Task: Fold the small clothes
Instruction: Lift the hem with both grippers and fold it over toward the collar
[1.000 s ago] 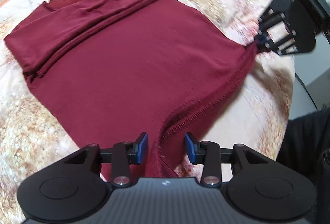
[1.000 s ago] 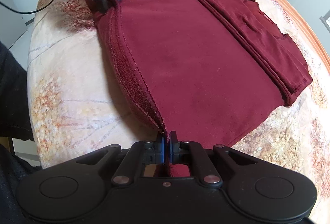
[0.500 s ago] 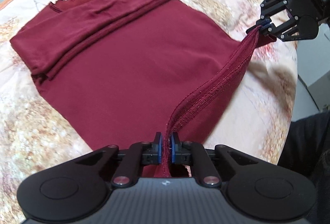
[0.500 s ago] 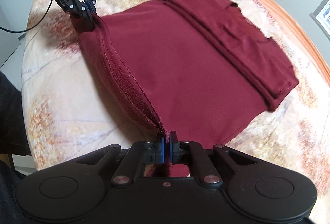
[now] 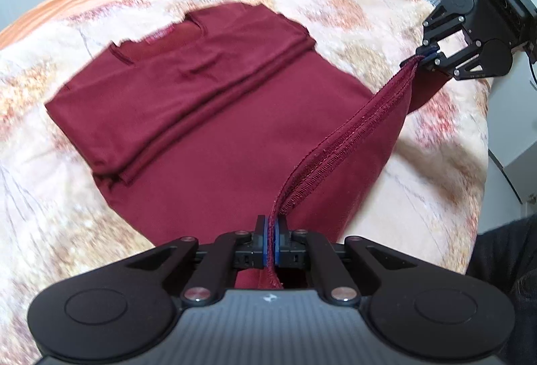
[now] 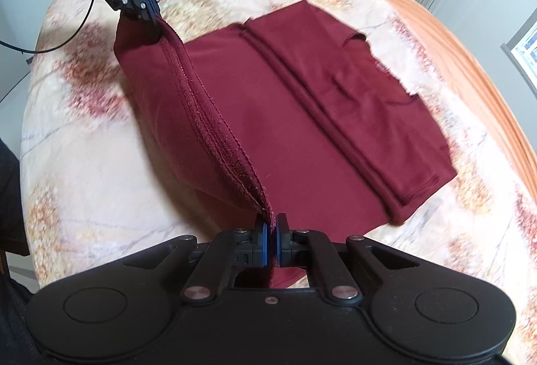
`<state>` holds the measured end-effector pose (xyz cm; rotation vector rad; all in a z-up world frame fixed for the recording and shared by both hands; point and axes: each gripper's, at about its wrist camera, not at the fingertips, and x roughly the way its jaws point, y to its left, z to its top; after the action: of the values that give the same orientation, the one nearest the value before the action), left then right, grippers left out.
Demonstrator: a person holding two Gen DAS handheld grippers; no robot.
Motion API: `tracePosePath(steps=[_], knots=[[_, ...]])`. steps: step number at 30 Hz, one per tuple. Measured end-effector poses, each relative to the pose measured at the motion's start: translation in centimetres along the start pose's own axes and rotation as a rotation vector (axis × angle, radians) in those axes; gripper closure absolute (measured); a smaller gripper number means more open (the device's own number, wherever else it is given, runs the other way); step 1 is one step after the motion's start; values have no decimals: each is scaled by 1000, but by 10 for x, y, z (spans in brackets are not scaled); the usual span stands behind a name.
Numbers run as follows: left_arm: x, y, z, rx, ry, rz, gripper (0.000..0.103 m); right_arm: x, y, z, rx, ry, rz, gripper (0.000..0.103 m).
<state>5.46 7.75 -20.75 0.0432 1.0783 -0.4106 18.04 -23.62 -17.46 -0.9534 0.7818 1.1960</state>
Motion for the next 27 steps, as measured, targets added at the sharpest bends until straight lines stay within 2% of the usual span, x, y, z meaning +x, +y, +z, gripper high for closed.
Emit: tracePosePath(steps=[5, 15, 27], knots=[[-13, 15, 20, 10, -37, 27, 101, -6, -18, 12, -16, -21, -25, 99], [-21, 40, 60, 57, -54, 83, 101, 0, -58, 38, -69, -37, -47, 99], [-10, 88, 99, 23, -76, 135, 101, 25, -117, 71, -112, -22, -53, 99]])
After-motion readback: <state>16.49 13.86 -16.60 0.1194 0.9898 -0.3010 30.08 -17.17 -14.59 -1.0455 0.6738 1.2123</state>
